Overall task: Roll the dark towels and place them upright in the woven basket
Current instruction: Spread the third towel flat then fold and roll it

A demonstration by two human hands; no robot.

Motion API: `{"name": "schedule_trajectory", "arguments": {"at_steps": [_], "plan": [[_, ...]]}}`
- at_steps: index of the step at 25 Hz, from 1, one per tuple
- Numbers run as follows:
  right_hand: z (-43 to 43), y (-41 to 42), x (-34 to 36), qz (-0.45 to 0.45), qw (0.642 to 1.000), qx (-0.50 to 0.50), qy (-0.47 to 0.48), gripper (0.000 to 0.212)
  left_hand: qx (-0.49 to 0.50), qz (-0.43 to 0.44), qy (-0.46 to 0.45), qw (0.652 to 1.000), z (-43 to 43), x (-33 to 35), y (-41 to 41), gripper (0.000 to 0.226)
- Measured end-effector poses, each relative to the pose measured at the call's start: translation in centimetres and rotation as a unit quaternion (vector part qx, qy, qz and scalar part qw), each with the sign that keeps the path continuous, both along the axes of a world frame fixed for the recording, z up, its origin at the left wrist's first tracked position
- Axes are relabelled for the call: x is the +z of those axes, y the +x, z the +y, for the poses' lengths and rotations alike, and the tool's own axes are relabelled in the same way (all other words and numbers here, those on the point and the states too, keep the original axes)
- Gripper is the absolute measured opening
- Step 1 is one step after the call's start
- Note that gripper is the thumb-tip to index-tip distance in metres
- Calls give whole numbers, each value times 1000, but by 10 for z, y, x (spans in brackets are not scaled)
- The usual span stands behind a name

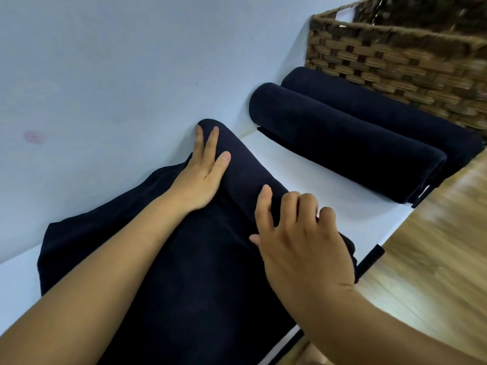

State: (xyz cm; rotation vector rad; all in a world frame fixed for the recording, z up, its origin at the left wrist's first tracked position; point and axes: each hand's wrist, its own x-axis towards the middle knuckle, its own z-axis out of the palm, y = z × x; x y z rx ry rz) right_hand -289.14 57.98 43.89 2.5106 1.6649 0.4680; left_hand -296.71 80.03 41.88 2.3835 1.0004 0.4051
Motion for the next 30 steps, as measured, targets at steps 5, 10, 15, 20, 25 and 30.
{"name": "schedule_trajectory", "arguments": {"at_steps": [5,10,15,20,25,30], "plan": [[0,29,38,195,979,57,6,52,-190,-108,236,947,4,4,10,49],[9,61,33,369,925,-12,-91,72,-193,-80,301,930,6,6,42,42],[18,90,33,217,974,-25,-64,65,-179,-92,275,940,6,6,79,44],[9,49,13,5,999,-14,-52,65,-188,-102,215,953,6,-1,44,49],[-6,30,40,126,991,34,-16,59,-194,-71,174,963,-3,-8,-10,48],[1,47,51,288,956,5,-58,87,-185,-105,55,976,-4,-4,-35,46]]}}
